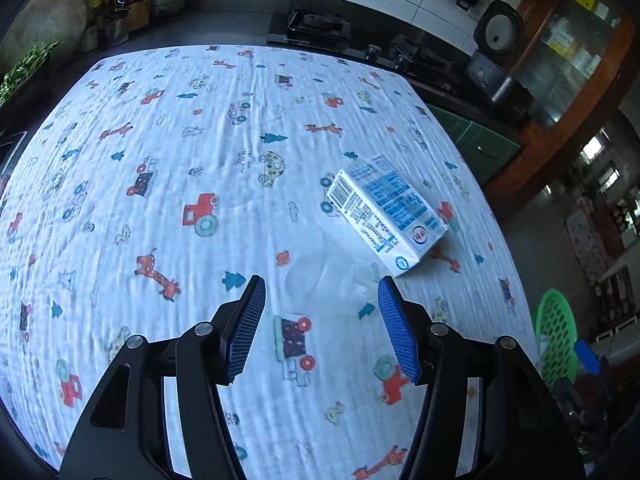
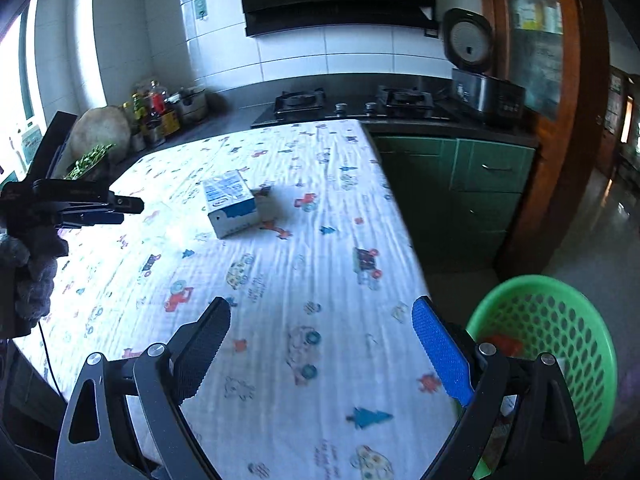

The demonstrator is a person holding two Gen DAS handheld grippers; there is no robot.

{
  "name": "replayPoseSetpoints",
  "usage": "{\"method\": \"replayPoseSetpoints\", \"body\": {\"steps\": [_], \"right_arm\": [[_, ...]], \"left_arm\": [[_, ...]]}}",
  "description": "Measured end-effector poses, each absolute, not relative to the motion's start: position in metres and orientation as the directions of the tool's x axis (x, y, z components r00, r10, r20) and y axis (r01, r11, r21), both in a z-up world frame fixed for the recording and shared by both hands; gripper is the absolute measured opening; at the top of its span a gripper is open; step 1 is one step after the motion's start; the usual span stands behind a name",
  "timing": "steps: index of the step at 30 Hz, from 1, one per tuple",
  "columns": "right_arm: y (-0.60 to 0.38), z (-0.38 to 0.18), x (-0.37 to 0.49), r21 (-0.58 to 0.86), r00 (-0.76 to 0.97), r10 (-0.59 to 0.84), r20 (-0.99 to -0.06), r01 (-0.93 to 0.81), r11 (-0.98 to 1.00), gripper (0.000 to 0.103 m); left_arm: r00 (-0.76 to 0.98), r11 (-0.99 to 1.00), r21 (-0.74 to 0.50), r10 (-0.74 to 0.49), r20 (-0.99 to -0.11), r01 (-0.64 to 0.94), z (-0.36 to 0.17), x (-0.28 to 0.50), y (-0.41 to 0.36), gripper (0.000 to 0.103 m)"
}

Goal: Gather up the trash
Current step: 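Grasp the white-and-blue milk carton with the right gripper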

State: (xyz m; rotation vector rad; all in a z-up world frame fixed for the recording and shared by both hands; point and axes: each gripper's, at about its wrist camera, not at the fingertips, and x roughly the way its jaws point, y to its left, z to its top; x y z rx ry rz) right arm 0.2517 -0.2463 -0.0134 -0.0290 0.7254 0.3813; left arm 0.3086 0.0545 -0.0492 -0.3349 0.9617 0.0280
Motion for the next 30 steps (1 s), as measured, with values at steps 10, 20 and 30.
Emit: {"method": "replayPoseSetpoints", "body": {"steps": [10,20,30], "right_arm": [[-0.209,-0.020,0.288,0.100,0.641,0.358,-0.679,-0.402,0.910,0.089],[-0.173,-0.032,0.323,0.119,0.597,0.393,-0.699,-0.445,0.888,0.089],[-0.131,-0.036,0.359,0.130,0.556,0.435,-0.708,-0.503,0.854,0.089]], "left_arm": [[0.557,0.947,-0.319,-0.246,-0.793,-0.036,-0.068,0.328,0.052,0.057],[0.519,0.882,-0.471,-0.416,-0.747,0.030,-0.083,0.331,0.060,0.014],[0.564,0.893,-0.444,-0.401,-0.722,0.067,-0.062,0.314,0.073,0.004]]}}
